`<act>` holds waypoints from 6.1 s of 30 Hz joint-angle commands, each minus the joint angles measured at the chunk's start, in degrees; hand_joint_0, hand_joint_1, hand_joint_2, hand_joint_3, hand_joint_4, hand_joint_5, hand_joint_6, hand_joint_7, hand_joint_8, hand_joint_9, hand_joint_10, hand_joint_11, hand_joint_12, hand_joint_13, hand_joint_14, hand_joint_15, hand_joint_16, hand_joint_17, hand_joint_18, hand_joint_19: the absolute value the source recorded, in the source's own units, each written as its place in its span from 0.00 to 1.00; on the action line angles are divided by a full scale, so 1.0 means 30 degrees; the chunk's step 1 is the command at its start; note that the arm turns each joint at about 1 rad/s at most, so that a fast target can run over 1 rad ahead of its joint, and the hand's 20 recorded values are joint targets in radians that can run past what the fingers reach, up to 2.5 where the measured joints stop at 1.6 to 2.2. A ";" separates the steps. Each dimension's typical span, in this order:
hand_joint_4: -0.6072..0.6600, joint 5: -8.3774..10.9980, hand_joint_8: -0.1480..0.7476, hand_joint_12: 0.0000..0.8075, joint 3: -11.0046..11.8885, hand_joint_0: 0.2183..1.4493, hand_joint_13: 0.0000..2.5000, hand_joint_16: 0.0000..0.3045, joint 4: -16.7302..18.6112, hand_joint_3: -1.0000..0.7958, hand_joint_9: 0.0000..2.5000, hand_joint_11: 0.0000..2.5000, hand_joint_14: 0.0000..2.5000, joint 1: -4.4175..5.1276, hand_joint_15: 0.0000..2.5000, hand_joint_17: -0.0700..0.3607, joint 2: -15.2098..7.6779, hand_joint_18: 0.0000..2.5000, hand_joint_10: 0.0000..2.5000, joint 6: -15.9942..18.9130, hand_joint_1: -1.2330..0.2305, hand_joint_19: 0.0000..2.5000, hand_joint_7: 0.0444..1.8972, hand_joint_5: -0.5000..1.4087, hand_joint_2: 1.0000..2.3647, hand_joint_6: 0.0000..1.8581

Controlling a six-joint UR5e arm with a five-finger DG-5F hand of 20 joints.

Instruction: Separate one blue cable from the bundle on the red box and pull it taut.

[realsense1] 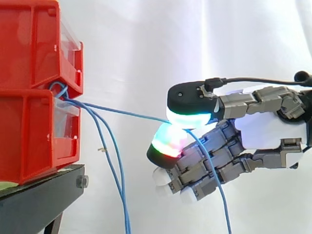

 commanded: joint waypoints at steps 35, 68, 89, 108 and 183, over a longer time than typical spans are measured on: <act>0.67 0.0181 0.57 0.51 0.0024 0.31 0.20 0.16 -0.0052 0.56 0.29 0.15 0.00 0.0022 0.06 0.42 0.0997 0.21 0.00 -0.0235 0.29 0.07 0.44 0.18 0.02 0.45; 0.66 0.0151 0.59 0.52 -0.0005 0.31 0.21 0.17 -0.0052 0.59 0.31 0.17 0.00 0.0022 0.07 0.43 0.0997 0.22 0.00 -0.0322 0.29 0.07 0.46 0.18 0.01 0.46; 0.65 0.0151 0.60 0.53 -0.0005 0.31 0.22 0.17 -0.0052 0.59 0.35 0.30 0.00 0.0022 0.07 0.43 0.0997 0.23 0.01 -0.0322 0.30 0.07 0.46 0.18 0.01 0.46; 0.65 0.0151 0.61 0.53 -0.0005 0.32 0.23 0.17 -0.0052 0.59 0.38 0.36 0.00 0.0022 0.08 0.43 0.0997 0.23 0.01 -0.0322 0.30 0.07 0.45 0.18 0.01 0.46; 0.66 0.0151 0.62 0.54 -0.0005 0.32 0.24 0.17 -0.0081 0.59 0.39 0.35 0.00 0.0022 0.08 0.43 0.0997 0.25 0.01 -0.0322 0.31 0.07 0.46 0.18 0.01 0.46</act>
